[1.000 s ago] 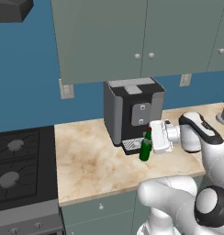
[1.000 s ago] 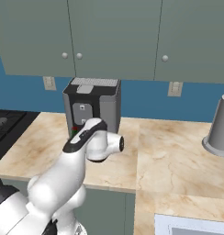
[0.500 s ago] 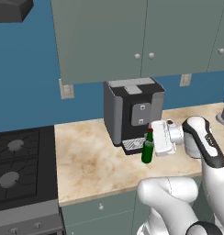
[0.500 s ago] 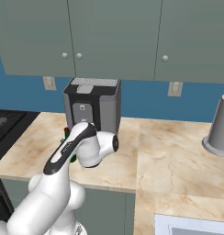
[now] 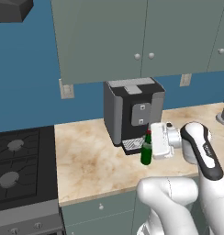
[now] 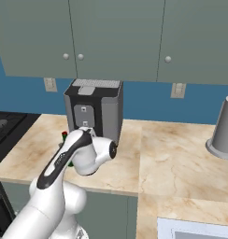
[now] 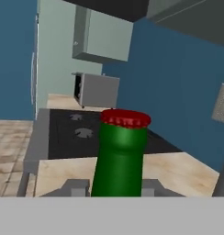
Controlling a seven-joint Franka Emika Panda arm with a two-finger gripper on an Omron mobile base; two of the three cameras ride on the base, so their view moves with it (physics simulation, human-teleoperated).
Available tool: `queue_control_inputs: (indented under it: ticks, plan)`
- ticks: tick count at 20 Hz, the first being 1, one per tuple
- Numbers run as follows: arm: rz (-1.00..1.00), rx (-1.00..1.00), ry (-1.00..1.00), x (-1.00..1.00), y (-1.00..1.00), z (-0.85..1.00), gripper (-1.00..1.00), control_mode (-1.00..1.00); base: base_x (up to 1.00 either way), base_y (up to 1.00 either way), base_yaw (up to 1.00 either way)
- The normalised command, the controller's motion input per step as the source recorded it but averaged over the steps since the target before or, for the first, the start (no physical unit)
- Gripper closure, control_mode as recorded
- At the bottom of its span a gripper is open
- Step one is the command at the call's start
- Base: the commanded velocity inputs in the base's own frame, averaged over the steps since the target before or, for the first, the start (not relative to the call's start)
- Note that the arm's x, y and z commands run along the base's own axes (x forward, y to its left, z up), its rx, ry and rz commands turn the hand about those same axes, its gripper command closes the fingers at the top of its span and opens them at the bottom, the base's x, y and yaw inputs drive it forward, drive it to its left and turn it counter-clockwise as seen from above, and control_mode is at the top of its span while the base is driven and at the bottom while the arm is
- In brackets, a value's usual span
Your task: Place the drinks on the dining counter in a tight cluster.
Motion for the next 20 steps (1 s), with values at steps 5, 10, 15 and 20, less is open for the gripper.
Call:
queue_control_inputs:
  ticks: [5,10,15,20]
  plan:
    - [0.00,0.00,0.00,0.00,0.00,0.00,1.00,1.00,-0.50,0.17,0.00]
    - [0.00,0.00,0.00,0.00,0.00,0.00,1.00,1.00,-0.43,0.22,0.00]
    - [0.00,0.00,0.00,0.00,0.00,0.00,1.00,1.00,-0.14,0.66,0.11]
    - [0.00,0.00,0.00,0.00,0.00,0.00,1.00,1.00,-0.05,0.58,0.60]
